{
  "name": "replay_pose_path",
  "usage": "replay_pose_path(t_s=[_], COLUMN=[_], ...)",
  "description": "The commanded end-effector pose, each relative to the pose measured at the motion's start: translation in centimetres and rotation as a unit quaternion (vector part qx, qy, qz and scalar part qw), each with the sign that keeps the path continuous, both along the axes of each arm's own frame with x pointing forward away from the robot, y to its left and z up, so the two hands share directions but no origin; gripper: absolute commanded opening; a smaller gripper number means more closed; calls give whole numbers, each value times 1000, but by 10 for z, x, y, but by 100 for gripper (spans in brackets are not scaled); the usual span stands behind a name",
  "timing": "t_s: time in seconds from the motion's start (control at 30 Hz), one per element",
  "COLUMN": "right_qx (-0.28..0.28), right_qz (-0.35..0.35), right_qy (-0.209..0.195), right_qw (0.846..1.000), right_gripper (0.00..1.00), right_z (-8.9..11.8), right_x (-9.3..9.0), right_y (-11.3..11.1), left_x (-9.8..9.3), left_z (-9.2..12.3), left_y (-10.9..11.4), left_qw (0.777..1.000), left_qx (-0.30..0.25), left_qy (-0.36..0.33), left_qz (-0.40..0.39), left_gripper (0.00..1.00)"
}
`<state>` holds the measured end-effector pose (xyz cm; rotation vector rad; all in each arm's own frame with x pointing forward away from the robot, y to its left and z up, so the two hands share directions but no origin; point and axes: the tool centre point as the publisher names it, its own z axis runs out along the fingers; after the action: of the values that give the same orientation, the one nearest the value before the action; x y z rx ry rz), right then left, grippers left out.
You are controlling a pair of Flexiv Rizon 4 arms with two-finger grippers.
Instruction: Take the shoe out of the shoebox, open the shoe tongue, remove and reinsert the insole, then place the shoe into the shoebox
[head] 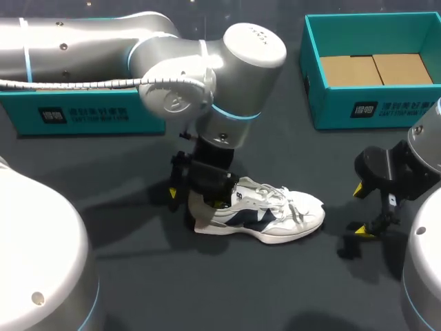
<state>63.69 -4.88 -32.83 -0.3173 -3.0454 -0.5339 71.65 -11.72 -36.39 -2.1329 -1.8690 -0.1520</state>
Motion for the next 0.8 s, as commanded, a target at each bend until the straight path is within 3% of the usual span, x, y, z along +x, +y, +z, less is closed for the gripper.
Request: replay_pose_path(t_s=[0.03, 0.2, 0.33, 0.77, 0.8], right_qx=[-1, -1, -1, -1, -1], right_qz=[0, 0, 0, 0, 0], right_qy=[-2, -2, -2, -2, -2], right_qw=[1000, 1000, 1000, 1000, 1000], right_gripper=[100, 100, 100, 100, 100], right_z=[0, 0, 0, 0, 0], right_x=[-3, -3, -3, -3, -3], right_y=[-1, -1, -1, -1, -1], left_x=[-1, -9, -23, -23, -19], left_z=[29, 59, 77, 77, 78], left_y=[23, 39, 55, 55, 60], left_qw=[999, 996, 985, 985, 980], left_qx=[-40, -86, -122, -122, -124], left_qy=[6, 22, 100, 100, 115], left_qz=[7, 31, 70, 70, 106], left_gripper=[100, 100, 100, 100, 100])
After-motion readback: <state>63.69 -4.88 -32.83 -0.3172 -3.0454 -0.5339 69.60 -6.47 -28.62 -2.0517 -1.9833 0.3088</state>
